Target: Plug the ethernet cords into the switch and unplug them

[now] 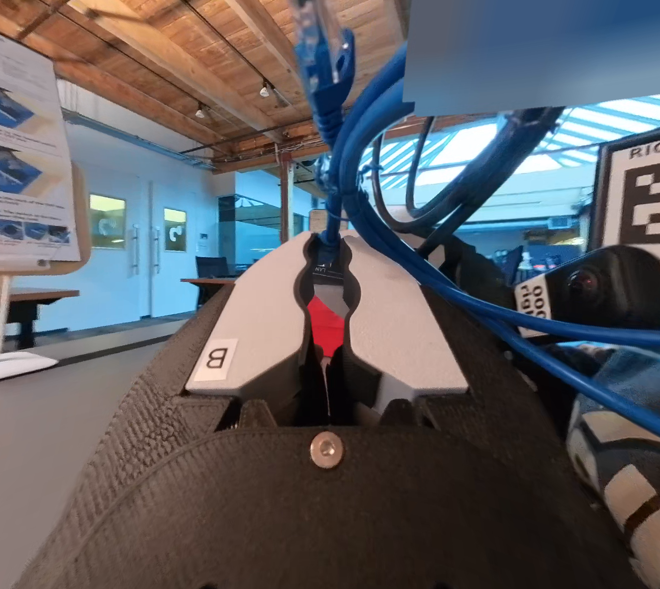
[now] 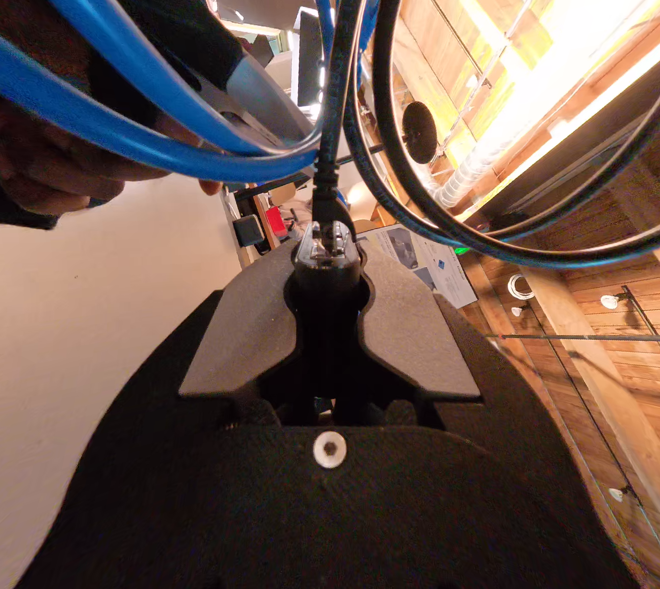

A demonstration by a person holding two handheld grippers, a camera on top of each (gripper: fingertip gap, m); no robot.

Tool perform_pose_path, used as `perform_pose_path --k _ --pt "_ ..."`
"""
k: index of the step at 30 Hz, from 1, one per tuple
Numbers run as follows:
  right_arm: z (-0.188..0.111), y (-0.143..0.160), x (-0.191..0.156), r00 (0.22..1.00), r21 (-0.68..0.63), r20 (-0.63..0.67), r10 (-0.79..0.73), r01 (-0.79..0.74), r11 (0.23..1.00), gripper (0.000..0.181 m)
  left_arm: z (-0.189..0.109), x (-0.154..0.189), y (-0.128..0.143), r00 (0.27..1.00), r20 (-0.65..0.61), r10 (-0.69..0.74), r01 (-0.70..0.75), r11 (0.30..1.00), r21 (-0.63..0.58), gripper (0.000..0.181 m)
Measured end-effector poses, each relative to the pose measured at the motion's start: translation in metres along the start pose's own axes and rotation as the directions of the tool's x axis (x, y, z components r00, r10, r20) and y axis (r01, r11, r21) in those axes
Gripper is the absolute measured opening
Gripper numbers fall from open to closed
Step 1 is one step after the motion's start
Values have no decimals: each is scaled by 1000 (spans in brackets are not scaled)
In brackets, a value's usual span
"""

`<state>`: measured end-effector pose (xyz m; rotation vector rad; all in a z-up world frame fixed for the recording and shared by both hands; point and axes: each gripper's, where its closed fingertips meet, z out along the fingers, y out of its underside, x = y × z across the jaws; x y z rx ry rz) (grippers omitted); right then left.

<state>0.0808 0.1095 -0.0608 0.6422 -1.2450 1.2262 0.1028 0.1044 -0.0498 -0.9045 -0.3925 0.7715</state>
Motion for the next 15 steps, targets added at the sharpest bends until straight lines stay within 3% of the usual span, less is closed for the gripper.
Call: perform_pose_path --k 12,15 --pt "11 10 2 997 -54 47 57 -54 997 26 5 -16 2 993 -14 -121 120 991 -59 12" --pt "10 38 25 995 -146 1 102 -101 984 26 1 -30 7 976 34 -217 219 973 -76 31"
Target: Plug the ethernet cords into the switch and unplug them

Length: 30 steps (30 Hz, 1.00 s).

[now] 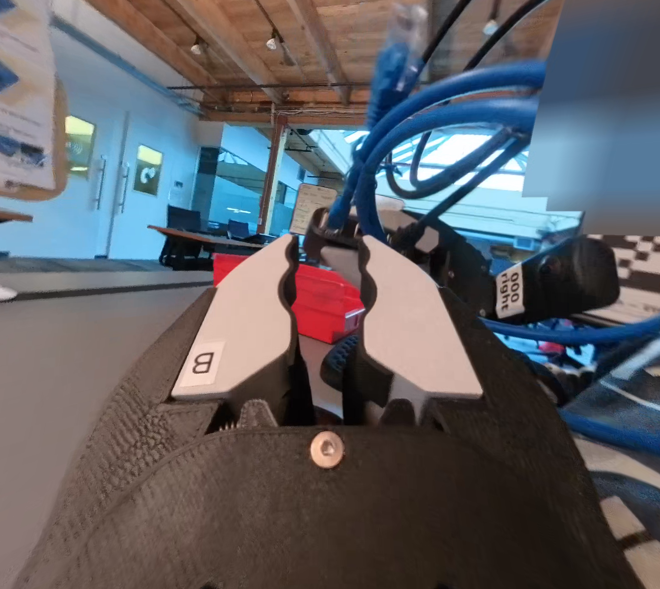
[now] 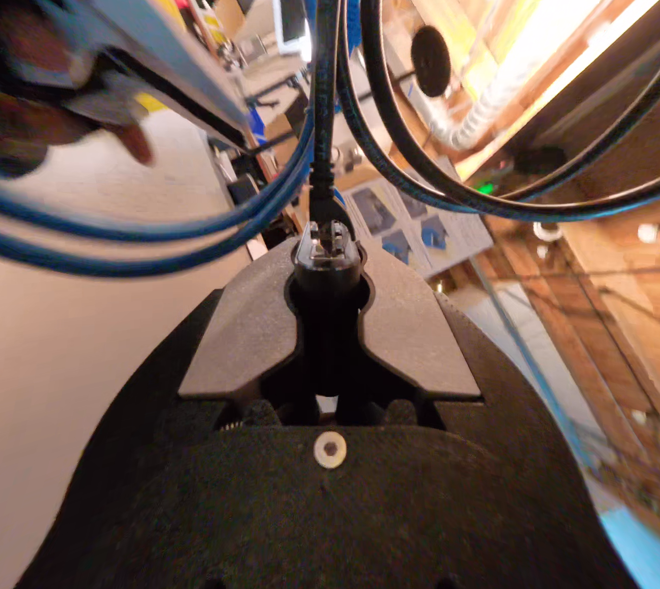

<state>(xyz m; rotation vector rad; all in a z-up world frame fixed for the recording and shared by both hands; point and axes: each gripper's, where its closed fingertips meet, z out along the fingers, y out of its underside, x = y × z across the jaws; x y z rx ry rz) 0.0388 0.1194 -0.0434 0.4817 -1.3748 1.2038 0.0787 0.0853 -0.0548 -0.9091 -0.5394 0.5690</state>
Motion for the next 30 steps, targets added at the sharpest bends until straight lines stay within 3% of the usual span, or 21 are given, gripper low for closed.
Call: perform_pose_path --k 4,9,11,15,20,26,30 --pt "-7 64 58 984 -204 -91 151 -167 965 26 -9 -34 -5 982 175 -74 65 996 58 32" --pt "-37 153 123 870 -384 -244 428 -493 781 26 -7 -29 -1 986 163 -35 30 999 37 32" --pt "-54 173 147 844 -394 -338 416 -528 752 26 -6 -26 0 988 155 -7 3 1000 27 32" --pt "-71 160 165 889 -411 -346 302 -432 803 26 -5 -26 2 988 152 -8 5 1000 21 31" --pt "-63 131 158 942 -417 -279 187 -294 860 26 -4 -23 5 991 133 -12 13 1000 0 31" --pt "-29 102 105 996 -483 -87 27 -66 873 25 -5 -23 3 991 136 -16 14 1000 15 31" --pt "-19 121 48 984 -636 105 146 -47 770 26 -15 -30 -16 980 196 20 -42 993 109 31"
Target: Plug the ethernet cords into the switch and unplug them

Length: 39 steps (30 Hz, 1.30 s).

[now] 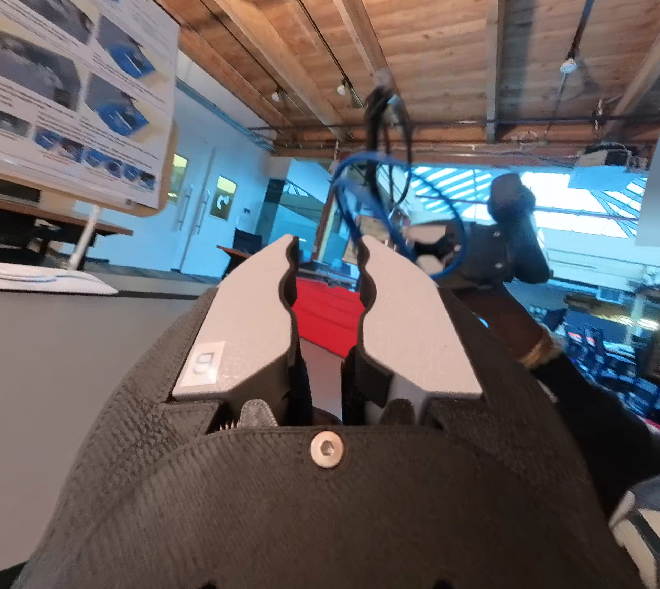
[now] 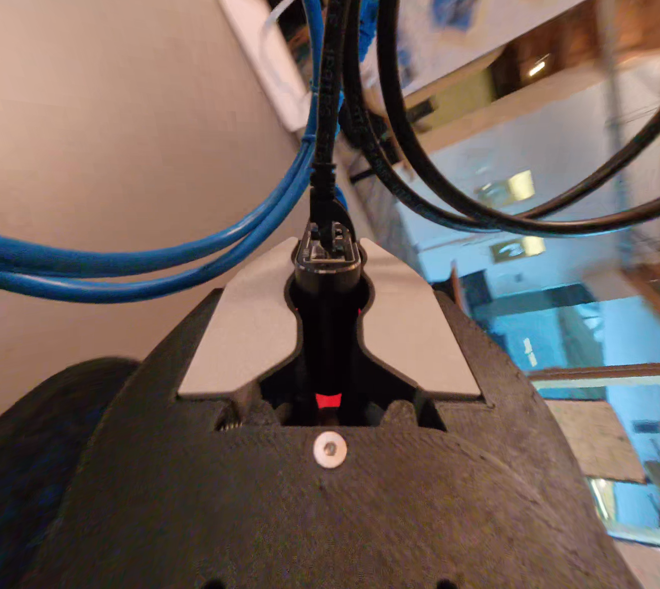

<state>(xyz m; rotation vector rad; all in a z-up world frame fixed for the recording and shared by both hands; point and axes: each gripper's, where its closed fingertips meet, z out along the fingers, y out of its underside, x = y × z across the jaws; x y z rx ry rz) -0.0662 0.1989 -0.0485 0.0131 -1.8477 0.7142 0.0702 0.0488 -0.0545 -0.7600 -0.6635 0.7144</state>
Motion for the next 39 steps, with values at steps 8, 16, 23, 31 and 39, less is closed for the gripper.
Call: perform_pose_path --k 8,16,23,31,39 --pt "25 84 -73 960 -508 275 47 104 855 26 -4 -8 -8 999 42 3 -4 999 36 29" --pt "6 117 -104 918 -691 386 87 225 687 27 -2 -1 -5 999 17 45 -46 999 16 28" --pt "-9 101 -106 891 -636 436 128 204 745 43 -1 10 -20 990 -26 139 -140 990 -10 28" --pt "-52 62 -111 719 -412 652 240 71 908 85 -39 -24 -117 831 -71 551 -527 742 -414 40" --pt "-59 43 -73 748 -300 603 279 -111 947 84 -226 -236 -162 498 289 818 185 225 -957 66"
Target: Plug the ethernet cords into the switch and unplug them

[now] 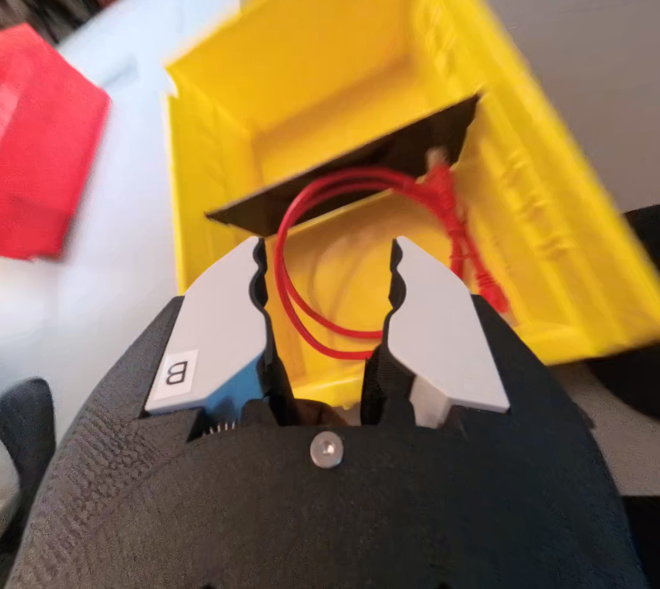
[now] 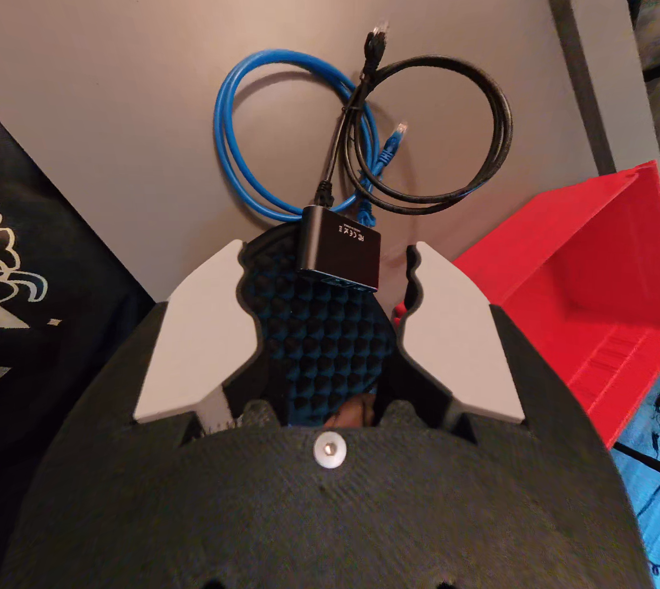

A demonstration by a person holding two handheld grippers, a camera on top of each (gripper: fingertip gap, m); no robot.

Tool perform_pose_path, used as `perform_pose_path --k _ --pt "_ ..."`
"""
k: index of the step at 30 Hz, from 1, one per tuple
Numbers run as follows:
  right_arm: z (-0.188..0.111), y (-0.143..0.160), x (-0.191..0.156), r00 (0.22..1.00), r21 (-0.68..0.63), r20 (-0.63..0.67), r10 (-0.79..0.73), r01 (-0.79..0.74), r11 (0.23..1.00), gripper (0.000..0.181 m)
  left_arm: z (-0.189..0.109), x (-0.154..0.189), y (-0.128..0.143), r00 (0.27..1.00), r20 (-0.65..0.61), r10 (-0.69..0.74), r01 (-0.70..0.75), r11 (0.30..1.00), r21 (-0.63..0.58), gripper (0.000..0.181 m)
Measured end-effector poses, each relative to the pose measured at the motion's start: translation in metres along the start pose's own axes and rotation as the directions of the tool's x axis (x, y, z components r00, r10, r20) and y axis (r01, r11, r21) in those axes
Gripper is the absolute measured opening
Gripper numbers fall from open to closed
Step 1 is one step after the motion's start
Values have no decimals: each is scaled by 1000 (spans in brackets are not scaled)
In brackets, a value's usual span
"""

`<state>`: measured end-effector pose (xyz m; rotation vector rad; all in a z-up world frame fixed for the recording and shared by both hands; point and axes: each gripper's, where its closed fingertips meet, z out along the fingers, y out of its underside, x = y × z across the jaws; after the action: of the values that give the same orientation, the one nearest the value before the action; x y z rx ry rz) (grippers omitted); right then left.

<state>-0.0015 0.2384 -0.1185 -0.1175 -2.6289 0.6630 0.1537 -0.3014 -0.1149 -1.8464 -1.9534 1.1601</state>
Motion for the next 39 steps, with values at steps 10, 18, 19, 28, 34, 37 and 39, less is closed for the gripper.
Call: perform_pose_path --k 10,18,19,28,34,37,39 --pt "2 -1 3 999 5 -32 -35 35 999 82 73 -41 55 994 102 42 -2 933 -359 46" --pt "4 -1 4 997 2 -52 -58 59 998 78 73 -45 59 979 158 125 -58 926 -372 6" --pt "5 -1 5 997 0 -57 -60 60 998 77 66 -48 53 975 185 123 -52 936 -348 6" --pt "-3 -34 -10 997 213 34 -64 55 976 73 -64 -64 -64 864 503 -37 -90 970 225 6" --pt "-22 -81 -26 990 494 113 -85 18 869 70 -169 -3 -143 858 462 -226 -198 684 703 6" --pt "-42 -119 -38 985 720 151 -88 -49 692 69 -191 44 -164 907 355 -227 -186 541 820 6" --pt "-60 -144 -48 978 866 194 -82 -132 483 72 -190 81 -176 946 276 -171 -164 482 861 6"
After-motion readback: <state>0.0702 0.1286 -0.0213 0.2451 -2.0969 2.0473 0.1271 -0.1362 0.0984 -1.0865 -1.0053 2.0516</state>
